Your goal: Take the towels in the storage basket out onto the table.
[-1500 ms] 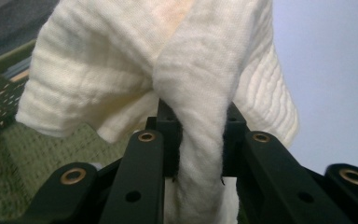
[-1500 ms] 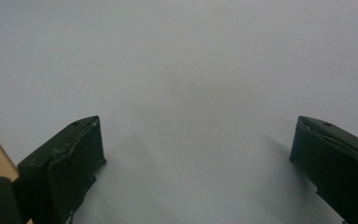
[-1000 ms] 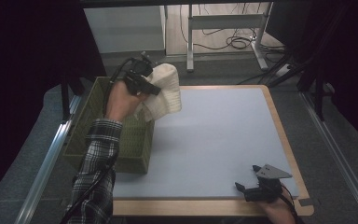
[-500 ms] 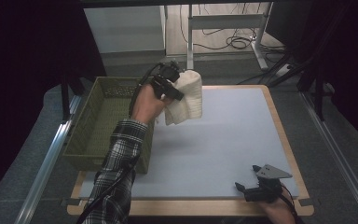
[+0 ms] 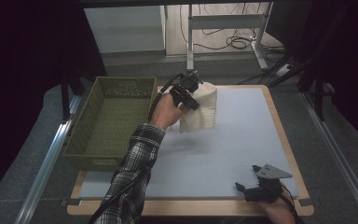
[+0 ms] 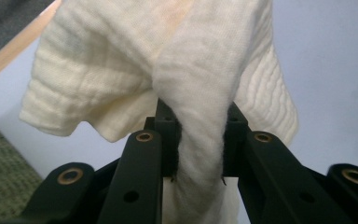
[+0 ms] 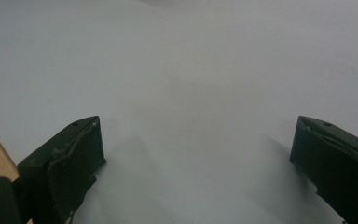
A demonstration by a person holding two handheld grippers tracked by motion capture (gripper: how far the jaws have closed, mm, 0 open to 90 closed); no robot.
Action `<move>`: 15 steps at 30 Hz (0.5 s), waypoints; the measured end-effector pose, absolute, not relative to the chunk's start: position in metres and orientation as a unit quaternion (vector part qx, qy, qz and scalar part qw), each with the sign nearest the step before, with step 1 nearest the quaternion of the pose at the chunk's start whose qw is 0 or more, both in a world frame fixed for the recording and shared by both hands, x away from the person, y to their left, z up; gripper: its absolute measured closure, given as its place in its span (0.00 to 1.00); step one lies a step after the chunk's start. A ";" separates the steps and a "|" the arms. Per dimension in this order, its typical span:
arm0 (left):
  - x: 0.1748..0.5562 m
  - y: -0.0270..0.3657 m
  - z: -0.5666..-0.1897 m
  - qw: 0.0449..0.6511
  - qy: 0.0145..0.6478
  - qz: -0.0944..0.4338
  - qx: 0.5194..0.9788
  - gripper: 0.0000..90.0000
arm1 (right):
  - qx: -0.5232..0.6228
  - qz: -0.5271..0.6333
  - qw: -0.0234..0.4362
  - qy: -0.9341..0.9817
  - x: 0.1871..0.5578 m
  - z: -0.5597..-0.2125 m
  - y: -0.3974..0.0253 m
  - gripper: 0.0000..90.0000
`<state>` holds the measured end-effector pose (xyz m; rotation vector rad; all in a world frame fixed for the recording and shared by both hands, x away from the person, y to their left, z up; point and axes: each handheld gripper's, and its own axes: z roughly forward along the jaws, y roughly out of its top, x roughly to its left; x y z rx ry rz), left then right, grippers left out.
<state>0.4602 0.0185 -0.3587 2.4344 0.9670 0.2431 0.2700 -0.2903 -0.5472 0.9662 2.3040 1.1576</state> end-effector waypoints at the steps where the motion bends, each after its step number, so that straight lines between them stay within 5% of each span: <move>1: 0.460 0.016 -0.361 0.252 0.355 0.087 0.896 0.83 | 0.344 0.413 0.194 0.821 0.270 -0.547 -0.290 0.03; 15: 0.461 -0.015 -0.407 0.233 0.347 0.063 0.906 0.82 | 0.344 0.413 0.193 0.821 0.270 -0.547 -0.290 0.03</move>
